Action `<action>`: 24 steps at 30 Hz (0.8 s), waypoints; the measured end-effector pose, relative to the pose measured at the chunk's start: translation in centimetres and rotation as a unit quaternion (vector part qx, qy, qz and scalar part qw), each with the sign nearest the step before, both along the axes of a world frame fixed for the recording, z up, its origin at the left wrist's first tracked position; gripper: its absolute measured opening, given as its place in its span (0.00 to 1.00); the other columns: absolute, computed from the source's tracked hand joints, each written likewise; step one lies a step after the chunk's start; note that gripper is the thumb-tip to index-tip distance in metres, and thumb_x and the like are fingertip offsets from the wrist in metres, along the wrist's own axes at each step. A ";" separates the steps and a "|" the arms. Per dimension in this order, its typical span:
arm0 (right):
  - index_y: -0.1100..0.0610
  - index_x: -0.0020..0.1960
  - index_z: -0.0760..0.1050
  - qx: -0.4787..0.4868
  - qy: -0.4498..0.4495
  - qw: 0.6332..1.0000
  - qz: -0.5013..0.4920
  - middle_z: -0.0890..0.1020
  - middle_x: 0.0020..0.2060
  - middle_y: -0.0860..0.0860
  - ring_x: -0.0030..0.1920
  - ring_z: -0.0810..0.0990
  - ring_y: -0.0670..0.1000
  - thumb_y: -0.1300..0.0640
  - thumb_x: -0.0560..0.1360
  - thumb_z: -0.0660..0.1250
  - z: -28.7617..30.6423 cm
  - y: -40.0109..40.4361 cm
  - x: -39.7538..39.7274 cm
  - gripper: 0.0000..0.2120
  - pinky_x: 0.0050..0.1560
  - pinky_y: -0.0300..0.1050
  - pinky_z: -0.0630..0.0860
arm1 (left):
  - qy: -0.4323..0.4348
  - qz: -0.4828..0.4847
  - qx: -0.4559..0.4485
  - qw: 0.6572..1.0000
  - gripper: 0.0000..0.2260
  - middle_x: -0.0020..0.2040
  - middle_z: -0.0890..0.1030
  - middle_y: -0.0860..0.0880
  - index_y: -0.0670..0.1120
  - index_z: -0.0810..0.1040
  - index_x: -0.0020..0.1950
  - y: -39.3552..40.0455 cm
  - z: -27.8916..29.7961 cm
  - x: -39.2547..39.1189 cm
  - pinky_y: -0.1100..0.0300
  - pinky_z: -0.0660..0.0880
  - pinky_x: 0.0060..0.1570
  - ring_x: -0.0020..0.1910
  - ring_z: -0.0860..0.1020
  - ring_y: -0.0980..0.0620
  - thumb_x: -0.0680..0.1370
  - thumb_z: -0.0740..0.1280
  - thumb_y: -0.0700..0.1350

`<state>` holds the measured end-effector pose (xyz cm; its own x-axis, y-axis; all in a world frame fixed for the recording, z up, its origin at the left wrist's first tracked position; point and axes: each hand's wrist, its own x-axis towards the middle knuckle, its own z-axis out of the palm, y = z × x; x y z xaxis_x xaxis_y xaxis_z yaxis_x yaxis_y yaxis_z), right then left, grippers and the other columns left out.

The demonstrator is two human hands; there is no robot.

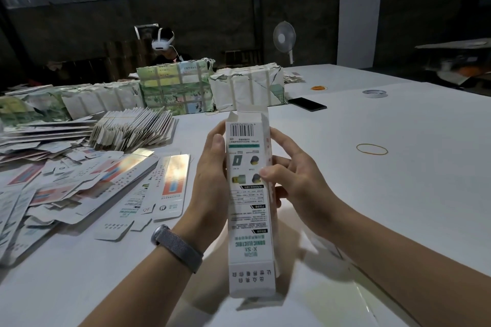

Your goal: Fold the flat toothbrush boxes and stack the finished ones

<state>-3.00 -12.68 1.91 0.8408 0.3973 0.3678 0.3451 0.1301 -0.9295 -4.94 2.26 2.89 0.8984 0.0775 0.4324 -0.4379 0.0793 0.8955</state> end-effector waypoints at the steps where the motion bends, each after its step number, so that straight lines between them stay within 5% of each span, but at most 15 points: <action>1: 0.44 0.77 0.59 -0.003 0.000 1.000 0.001 0.86 0.45 0.48 0.42 0.85 0.51 0.54 0.71 0.64 0.0 0.0 0.0 0.35 0.35 0.41 0.78 | 0.002 0.001 -0.002 1.000 0.17 0.60 0.81 0.41 0.54 0.69 0.72 0.0 0.0 0.0 0.41 0.82 0.48 0.54 0.83 0.37 0.86 0.50 0.55; 5: 0.44 0.78 0.58 -0.010 0.005 1.000 0.014 0.86 0.43 0.46 0.40 0.84 0.48 0.54 0.72 0.63 -0.2 -0.1 0.1 0.36 0.33 0.40 0.76 | -0.002 -0.007 0.020 1.000 0.17 0.58 0.81 0.40 0.54 0.68 0.72 -0.2 -0.1 -0.1 0.42 0.82 0.46 0.52 0.83 0.37 0.86 0.49 0.53; 9: 0.43 0.77 0.58 -0.011 0.002 1.000 0.021 0.85 0.43 0.49 0.40 0.82 0.50 0.55 0.71 0.62 -0.2 -0.2 0.2 0.35 0.34 0.43 0.76 | -0.035 -0.003 0.048 0.998 0.19 0.52 0.83 0.47 0.54 0.70 0.69 -0.1 0.0 -0.2 0.57 0.81 0.38 0.45 0.85 0.47 0.80 0.54 0.57; 16: 0.24 0.66 0.65 0.016 -0.005 0.999 0.037 0.83 0.50 0.61 0.47 0.80 0.67 0.55 0.73 0.61 0.1 -0.2 0.2 0.31 0.51 0.75 0.73 | -0.031 0.004 0.047 0.998 0.16 0.45 0.86 0.50 0.53 0.70 0.64 0.2 -0.1 0.1 0.59 0.80 0.35 0.41 0.85 0.50 0.78 0.58 0.57; 24: 0.28 0.64 0.70 0.028 0.004 0.998 0.053 0.83 0.52 0.63 0.48 0.81 0.68 0.46 0.73 0.66 0.0 -0.7 1.0 0.22 0.52 0.76 0.72 | -0.034 0.016 0.067 0.997 0.09 0.46 0.86 0.52 0.49 0.68 0.64 0.2 0.0 0.0 0.62 0.80 0.35 0.40 0.85 0.50 0.86 0.53 0.47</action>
<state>-1.98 -13.38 1.96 0.7986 0.4626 0.3849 0.3185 0.2178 -0.9226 -4.97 2.45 2.91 0.8649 0.0425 0.5002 -0.4980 -0.0531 0.8655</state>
